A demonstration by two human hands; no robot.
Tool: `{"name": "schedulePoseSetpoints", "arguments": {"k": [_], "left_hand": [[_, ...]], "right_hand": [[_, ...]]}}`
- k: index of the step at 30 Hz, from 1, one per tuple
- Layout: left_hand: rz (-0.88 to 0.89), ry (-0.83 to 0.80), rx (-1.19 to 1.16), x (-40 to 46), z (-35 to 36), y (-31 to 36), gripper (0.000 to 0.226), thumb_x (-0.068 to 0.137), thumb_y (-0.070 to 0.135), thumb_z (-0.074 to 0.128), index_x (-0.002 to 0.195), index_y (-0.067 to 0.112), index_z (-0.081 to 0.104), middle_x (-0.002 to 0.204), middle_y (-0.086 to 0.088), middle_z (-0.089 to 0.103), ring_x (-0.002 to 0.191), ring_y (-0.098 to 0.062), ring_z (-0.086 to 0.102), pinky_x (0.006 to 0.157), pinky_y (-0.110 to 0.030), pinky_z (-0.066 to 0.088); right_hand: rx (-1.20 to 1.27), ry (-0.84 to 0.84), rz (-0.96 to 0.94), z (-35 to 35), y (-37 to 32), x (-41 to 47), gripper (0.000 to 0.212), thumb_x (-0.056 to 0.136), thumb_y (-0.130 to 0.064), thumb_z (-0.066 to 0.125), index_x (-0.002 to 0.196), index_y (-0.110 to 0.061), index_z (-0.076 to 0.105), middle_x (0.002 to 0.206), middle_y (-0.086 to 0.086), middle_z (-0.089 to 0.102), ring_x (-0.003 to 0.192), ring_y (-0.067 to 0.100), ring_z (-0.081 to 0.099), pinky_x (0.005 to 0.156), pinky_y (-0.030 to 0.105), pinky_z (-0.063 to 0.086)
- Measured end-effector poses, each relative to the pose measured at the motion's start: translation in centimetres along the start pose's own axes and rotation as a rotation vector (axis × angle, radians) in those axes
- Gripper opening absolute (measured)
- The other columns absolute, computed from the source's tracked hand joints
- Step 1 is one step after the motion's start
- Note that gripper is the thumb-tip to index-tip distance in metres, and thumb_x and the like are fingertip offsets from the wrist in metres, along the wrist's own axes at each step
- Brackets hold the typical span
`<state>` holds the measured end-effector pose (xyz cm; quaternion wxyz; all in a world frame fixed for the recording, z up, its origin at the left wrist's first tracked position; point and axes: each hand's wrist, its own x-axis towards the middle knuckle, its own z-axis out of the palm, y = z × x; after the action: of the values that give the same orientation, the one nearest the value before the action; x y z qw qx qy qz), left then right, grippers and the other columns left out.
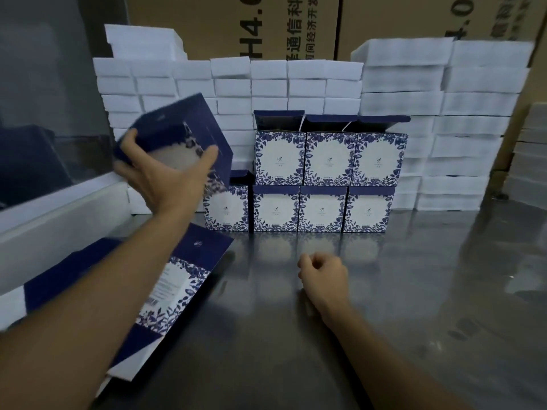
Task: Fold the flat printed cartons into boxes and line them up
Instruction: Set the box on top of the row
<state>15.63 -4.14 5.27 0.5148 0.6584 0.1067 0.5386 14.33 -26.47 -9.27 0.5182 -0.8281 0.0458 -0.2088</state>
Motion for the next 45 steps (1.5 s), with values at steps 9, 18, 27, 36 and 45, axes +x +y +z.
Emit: {"name": "schedulePoseSetpoints", "arguments": {"k": [9, 18, 27, 36, 45], "left_hand": [[0.050, -0.158, 0.307, 5.3, 6.5, -1.2, 0.102, 0.053, 0.057, 0.085, 0.134, 0.031, 0.028, 0.138, -0.010, 0.027, 0.124, -0.032, 0.037, 0.093, -0.049, 0.045], [0.020, -0.374, 0.457, 4.4, 10.9, -2.4, 0.114, 0.059, 0.064, 0.082, 0.146, 0.032, 0.015, 0.149, -0.015, 0.015, 0.135, -0.038, 0.027, 0.103, -0.059, 0.038], [0.014, -0.601, 0.657, 1.8, 11.6, -6.0, 0.095, 0.092, 0.037, 0.066, 0.155, 0.037, -0.005, 0.161, -0.011, -0.023, 0.150, -0.033, -0.009, 0.107, -0.053, 0.036], [0.070, -0.816, 0.815, -2.1, 9.8, -7.9, 0.070, 0.088, 0.035, 0.065, 0.147, 0.017, 0.033, 0.156, -0.014, 0.023, 0.144, -0.032, 0.020, 0.111, -0.051, 0.033], [0.603, -0.941, 0.911, -12.7, 5.3, -7.4, 0.027, 0.098, 0.026, 0.043, 0.122, 0.017, 0.052, 0.125, -0.008, 0.050, 0.117, -0.026, 0.045, 0.102, -0.036, 0.032]], "right_hand": [[-0.102, 0.013, 0.017, 2.8, -0.1, 4.4, 0.033, 0.086, -0.029, 0.057, 0.062, -0.007, 0.057, 0.055, -0.001, 0.059, 0.058, 0.015, 0.058, 0.059, 0.028, 0.042], [-0.154, -0.011, 0.005, 4.3, 0.4, 6.7, 0.037, 0.086, -0.033, 0.055, 0.057, -0.013, 0.045, 0.051, -0.004, 0.050, 0.056, 0.018, 0.053, 0.059, 0.027, 0.041], [-0.174, 0.009, -0.008, 4.5, 0.4, 7.1, 0.036, 0.085, -0.034, 0.055, 0.057, -0.013, 0.047, 0.048, -0.004, 0.051, 0.053, 0.013, 0.053, 0.053, 0.020, 0.034], [-0.042, -0.024, -0.037, 4.2, 0.5, 6.8, 0.031, 0.084, -0.028, 0.056, 0.065, -0.003, 0.056, 0.062, 0.009, 0.067, 0.063, 0.025, 0.064, 0.063, 0.030, 0.050], [0.055, 0.006, -0.051, 2.7, 0.2, 4.7, 0.034, 0.087, -0.018, 0.061, 0.062, 0.004, 0.052, 0.051, 0.003, 0.041, 0.051, 0.014, 0.036, 0.053, 0.030, 0.033]]}}
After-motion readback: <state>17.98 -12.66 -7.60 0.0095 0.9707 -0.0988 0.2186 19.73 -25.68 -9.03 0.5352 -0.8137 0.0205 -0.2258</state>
